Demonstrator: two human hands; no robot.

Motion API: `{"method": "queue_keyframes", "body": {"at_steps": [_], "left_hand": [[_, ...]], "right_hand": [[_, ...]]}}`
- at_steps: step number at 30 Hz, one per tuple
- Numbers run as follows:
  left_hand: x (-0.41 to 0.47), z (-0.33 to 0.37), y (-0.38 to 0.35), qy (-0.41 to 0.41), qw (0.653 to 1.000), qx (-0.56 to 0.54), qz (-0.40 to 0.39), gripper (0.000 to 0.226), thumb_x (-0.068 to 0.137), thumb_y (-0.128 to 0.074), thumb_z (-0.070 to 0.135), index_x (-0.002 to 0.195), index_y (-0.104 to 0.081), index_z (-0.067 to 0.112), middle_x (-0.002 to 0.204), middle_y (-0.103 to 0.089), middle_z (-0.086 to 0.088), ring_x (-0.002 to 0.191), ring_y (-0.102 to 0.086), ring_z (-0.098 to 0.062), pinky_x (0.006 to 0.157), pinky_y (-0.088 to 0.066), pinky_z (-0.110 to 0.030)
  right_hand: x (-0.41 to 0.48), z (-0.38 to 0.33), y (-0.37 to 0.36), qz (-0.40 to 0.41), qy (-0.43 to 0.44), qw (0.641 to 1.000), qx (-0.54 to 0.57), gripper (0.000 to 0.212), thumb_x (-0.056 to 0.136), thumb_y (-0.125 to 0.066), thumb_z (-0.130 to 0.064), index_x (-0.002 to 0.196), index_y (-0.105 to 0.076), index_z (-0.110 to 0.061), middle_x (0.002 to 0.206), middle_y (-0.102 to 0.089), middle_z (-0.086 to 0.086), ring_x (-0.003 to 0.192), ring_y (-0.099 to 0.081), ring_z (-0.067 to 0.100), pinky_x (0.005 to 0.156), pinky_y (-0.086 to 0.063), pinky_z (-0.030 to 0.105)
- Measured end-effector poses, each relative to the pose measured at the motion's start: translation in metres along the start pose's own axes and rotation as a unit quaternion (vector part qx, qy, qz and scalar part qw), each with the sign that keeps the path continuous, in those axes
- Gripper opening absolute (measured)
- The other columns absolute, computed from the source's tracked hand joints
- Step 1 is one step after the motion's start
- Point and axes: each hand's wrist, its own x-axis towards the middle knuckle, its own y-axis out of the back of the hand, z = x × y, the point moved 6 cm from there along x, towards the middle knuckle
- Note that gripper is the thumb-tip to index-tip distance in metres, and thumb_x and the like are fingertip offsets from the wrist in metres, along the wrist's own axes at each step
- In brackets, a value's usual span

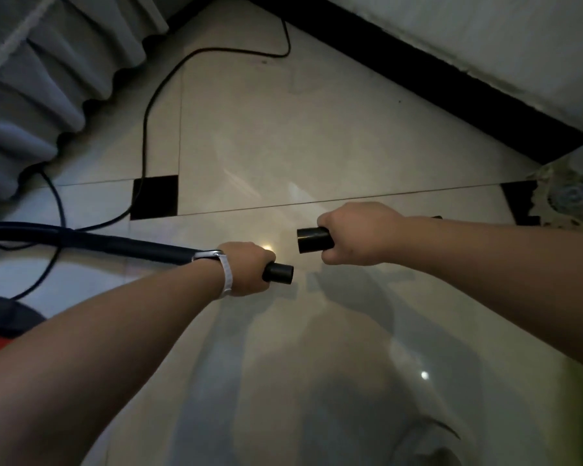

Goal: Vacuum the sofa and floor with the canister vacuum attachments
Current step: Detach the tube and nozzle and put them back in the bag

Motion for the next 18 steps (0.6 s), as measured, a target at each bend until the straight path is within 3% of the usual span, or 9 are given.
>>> {"method": "queue_keyframes", "body": {"at_steps": [9,16,18], "left_hand": [[0.030,0.010,-0.028,-0.009,0.999,-0.029,0.009,0.015,0.086,-0.064,0.033,0.095,-0.054,0.027,0.098,-0.062,-0.002,0.081,-0.057,-0.020,0.068,-0.044,-0.031],[0.010,0.001,-0.007,-0.001,0.999,0.005,0.048,0.036,0.087,-0.064,0.038,0.118,-0.058,0.021,0.112,-0.059,-0.003,0.099,-0.058,-0.025,0.076,-0.050,-0.035],[-0.006,-0.008,0.013,0.015,0.997,-0.029,0.065,0.045,0.088,-0.064,0.041,0.128,-0.056,0.022,0.119,-0.059,-0.003,0.105,-0.058,-0.025,0.083,-0.051,-0.035]], "right_hand": [[-0.004,0.011,-0.013,-0.023,-0.001,1.000,0.020,0.015,0.087,-0.059,-0.037,0.090,-0.050,-0.025,0.074,-0.051,-0.006,0.061,-0.048,0.012,0.052,-0.035,0.027],[-0.004,-0.007,0.001,-0.012,0.003,1.000,0.012,0.014,0.087,-0.059,-0.037,0.090,-0.050,-0.025,0.073,-0.051,-0.007,0.061,-0.047,0.010,0.052,-0.034,0.027],[-0.003,-0.019,0.007,-0.008,0.008,1.000,0.006,0.015,0.087,-0.059,-0.037,0.090,-0.051,-0.025,0.073,-0.050,-0.007,0.060,-0.045,0.009,0.051,-0.033,0.026]]}}
